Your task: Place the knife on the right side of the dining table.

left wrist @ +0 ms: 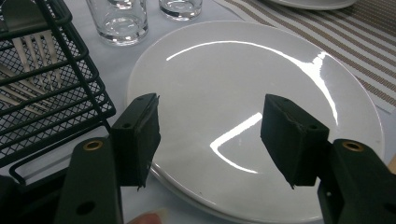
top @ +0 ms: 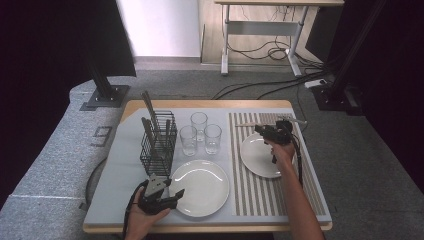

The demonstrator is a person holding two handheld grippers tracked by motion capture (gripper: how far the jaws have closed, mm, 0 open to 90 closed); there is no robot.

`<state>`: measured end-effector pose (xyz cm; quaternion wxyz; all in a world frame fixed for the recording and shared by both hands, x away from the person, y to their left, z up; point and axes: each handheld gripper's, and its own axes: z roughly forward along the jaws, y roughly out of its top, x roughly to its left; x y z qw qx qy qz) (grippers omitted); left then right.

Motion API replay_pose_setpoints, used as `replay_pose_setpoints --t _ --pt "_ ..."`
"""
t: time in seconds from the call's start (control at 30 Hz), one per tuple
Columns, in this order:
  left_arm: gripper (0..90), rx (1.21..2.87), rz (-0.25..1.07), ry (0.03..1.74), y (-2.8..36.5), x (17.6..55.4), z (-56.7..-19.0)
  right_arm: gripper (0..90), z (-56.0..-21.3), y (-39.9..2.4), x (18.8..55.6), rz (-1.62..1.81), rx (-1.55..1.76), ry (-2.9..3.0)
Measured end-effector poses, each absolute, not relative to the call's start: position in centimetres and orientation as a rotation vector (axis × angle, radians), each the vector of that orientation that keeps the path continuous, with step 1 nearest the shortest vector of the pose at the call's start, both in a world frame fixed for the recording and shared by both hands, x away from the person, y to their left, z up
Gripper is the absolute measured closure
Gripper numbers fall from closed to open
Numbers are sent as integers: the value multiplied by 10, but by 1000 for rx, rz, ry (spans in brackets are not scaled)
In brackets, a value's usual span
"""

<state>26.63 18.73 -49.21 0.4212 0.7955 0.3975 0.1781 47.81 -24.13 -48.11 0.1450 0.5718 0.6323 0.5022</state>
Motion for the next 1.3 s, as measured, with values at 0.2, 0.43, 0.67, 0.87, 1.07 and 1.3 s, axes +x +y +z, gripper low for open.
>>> replay_pose_setpoints --t 0.2,0.43,0.67,0.87,1.07,1.3 --pt "374 1990 444 1002 188 267 -492 396 -480 -239 464 1471 1600 1827" --pt "375 1990 442 1006 189 267 -493 389 -482 -239 449 1489 1579 1833" --pt "374 1990 442 1008 189 267 -493 387 -487 -236 437 1476 1547 1848" --pt "374 1988 442 1016 190 268 -494 387 -490 -230 428 1494 1518 1867" --pt "374 1992 441 1018 190 268 -495 388 -491 -225 420 1499 1493 1895" --pt "374 1990 442 1019 191 268 -496 388 -489 -218 413 1512 1460 1913"
